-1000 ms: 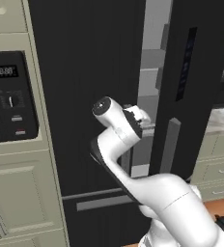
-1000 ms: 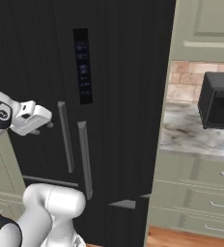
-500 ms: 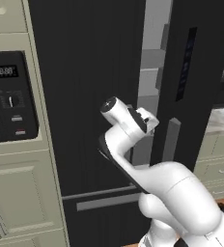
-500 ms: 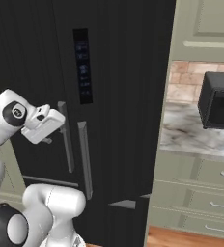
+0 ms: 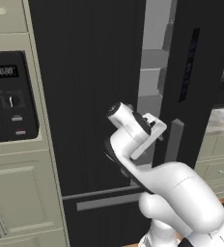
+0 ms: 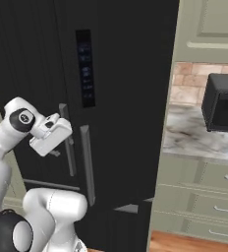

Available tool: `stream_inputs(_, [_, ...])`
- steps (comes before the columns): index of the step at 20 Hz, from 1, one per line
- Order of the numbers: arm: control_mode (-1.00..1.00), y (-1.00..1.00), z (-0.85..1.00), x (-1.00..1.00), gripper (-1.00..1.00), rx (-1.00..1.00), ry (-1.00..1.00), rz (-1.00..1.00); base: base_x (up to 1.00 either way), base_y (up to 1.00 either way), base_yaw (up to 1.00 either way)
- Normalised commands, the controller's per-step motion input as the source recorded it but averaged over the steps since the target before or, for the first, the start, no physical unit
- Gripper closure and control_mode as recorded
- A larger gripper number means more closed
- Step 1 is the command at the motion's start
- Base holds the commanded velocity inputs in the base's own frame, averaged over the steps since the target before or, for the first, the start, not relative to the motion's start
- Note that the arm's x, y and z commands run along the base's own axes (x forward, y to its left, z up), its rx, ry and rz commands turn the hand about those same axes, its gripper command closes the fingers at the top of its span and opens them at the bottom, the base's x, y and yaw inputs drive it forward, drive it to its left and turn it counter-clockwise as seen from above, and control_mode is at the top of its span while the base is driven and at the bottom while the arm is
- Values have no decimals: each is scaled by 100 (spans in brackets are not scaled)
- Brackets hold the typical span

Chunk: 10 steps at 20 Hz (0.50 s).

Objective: Gather the carrot and sweet potato from the fridge and place them on a tray on the dining counter. Then gather the fishs from the fridge and place them on the other tray.

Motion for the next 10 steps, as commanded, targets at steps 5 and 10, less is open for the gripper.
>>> stream_inputs(5, [-100,-42,-23,-52,-100,-6,1,-6,0,0,0])
stream_inputs(10, [-100,-55,-8,-45,-100,-4,0,-7,0,0,0])
